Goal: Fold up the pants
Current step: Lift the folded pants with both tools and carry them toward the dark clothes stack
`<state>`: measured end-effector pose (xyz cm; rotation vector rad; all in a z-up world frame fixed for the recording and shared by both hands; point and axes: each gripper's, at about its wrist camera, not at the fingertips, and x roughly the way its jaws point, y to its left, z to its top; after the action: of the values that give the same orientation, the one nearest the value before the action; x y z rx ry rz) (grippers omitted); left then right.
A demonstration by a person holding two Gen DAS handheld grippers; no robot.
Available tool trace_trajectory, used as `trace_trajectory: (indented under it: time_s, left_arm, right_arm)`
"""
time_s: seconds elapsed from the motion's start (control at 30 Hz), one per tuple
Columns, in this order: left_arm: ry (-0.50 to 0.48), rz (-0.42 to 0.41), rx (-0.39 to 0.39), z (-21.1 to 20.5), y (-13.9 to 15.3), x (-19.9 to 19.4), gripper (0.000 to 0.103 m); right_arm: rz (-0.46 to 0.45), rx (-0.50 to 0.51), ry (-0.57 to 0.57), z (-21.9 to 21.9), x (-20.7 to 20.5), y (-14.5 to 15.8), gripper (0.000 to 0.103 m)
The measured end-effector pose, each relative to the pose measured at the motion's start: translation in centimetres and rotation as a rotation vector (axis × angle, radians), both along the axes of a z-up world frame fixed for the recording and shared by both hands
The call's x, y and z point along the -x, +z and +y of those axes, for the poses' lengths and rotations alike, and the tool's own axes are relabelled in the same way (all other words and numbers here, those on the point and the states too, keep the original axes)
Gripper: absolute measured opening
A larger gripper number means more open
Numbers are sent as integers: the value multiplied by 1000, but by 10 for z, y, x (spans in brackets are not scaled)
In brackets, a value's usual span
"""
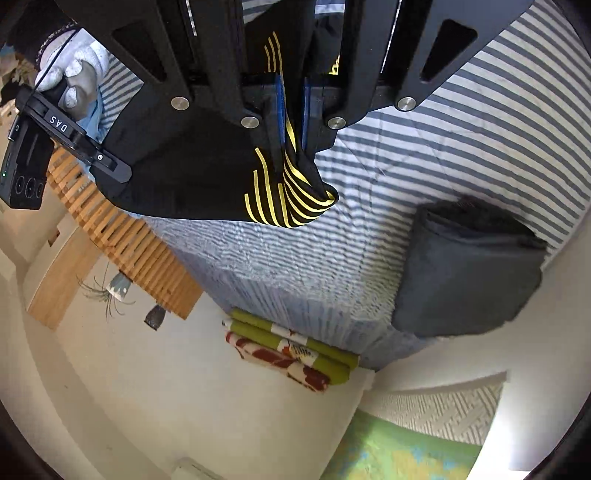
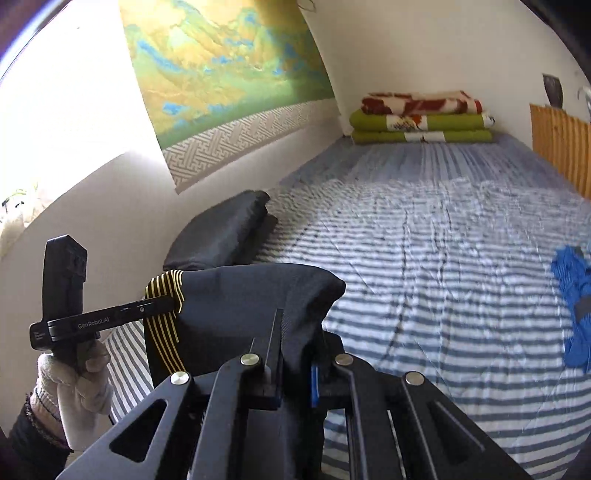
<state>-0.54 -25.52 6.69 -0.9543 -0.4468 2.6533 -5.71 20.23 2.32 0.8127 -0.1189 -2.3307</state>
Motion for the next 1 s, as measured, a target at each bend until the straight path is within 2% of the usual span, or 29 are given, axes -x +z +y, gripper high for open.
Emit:
trace_trajectory:
  time_s: [0.07, 0.13, 0.3, 0.47, 0.63, 0.77, 0.9, 1.0]
  left_arm:
    - [43, 45, 10, -28, 23, -5, 6]
    - [89, 75, 15, -55, 41, -5, 6]
    - [182, 140, 54, -119, 79, 7, 6]
    - [250, 154, 80, -176, 90, 50, 6]
    - [297, 134, 70, -229, 73, 117, 6]
    - [333, 83, 56, -266, 45, 188, 6]
    - [351, 47, 56, -282, 17, 248, 6]
    - [357, 18, 72, -293, -3, 283, 6]
  right_arm:
    - [90, -11, 19, -29, -9, 23, 8]
    - [144, -14, 44, -57, -13, 41, 8]
    - [163, 36, 99, -125, 3, 71, 8]
    - [192, 32, 132, -192, 35, 81, 8]
    - [193, 25, 149, -253, 88, 71, 8]
    - [130, 31, 144, -303, 145, 49, 8]
    - [109, 27, 110, -349, 196, 28, 8]
    - [60, 40, 85, -369, 228, 10, 8]
